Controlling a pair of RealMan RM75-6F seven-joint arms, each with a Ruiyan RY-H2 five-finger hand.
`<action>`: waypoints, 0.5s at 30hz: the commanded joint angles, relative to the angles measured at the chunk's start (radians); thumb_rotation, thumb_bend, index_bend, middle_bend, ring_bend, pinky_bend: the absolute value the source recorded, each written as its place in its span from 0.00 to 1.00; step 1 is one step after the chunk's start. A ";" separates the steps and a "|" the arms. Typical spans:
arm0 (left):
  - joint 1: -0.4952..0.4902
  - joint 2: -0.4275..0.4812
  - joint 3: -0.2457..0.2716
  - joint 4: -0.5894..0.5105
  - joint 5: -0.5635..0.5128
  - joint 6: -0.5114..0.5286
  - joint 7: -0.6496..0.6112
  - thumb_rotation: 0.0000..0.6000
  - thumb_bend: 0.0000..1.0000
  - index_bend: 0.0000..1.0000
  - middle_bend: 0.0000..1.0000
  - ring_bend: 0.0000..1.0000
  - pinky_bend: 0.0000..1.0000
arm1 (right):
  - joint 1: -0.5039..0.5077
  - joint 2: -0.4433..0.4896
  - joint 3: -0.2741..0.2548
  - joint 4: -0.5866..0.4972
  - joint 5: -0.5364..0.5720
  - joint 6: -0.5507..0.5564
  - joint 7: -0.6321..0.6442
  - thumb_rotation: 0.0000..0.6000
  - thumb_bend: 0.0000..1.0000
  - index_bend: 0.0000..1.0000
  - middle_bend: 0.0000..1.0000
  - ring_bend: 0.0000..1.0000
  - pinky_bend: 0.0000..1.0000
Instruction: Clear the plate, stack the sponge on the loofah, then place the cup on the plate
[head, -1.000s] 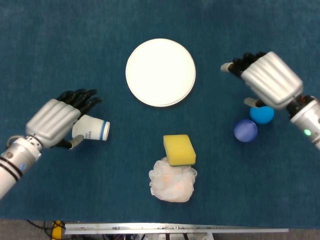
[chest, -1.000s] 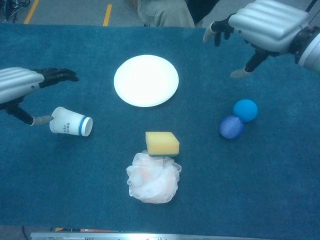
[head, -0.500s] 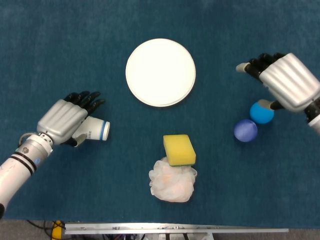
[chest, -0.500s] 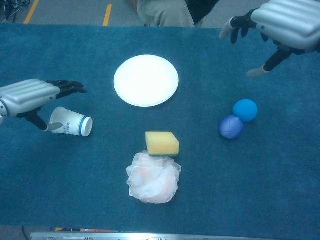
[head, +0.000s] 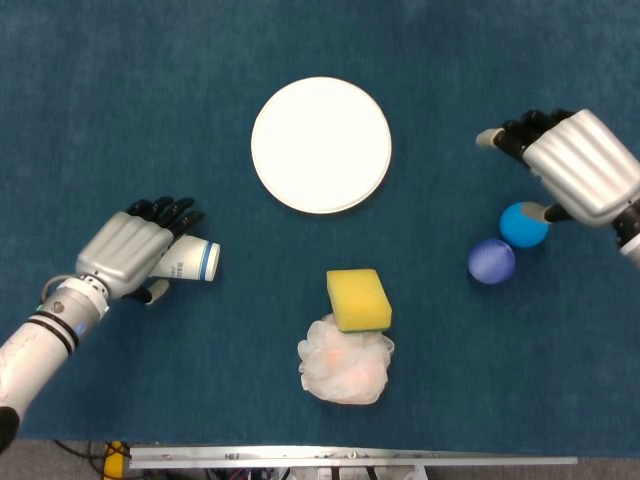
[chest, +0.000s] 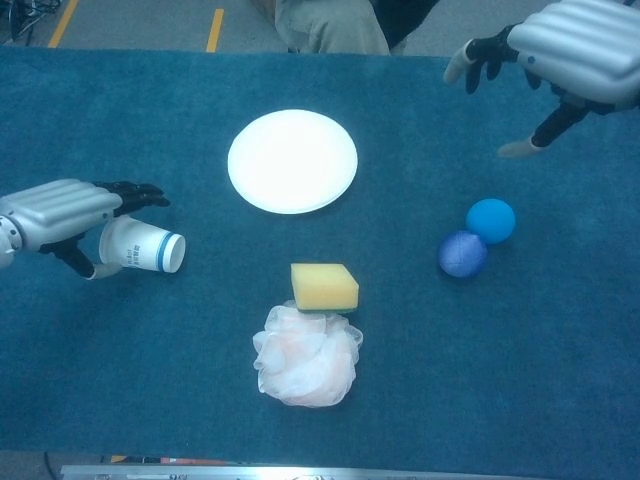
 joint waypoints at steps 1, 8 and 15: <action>-0.002 -0.026 0.002 0.013 -0.023 0.012 0.016 1.00 0.32 0.05 0.00 0.00 0.11 | -0.004 0.002 0.002 0.002 0.000 -0.002 0.004 1.00 0.04 0.28 0.39 0.35 0.54; 0.012 -0.096 -0.005 0.070 -0.026 0.059 -0.007 1.00 0.32 0.21 0.05 0.01 0.15 | -0.017 0.012 0.008 0.003 -0.004 -0.002 0.022 1.00 0.04 0.28 0.39 0.35 0.54; 0.018 -0.145 -0.026 0.150 0.031 0.106 -0.066 1.00 0.32 0.40 0.28 0.24 0.44 | -0.027 0.019 0.015 0.004 -0.007 -0.001 0.040 1.00 0.04 0.28 0.39 0.35 0.54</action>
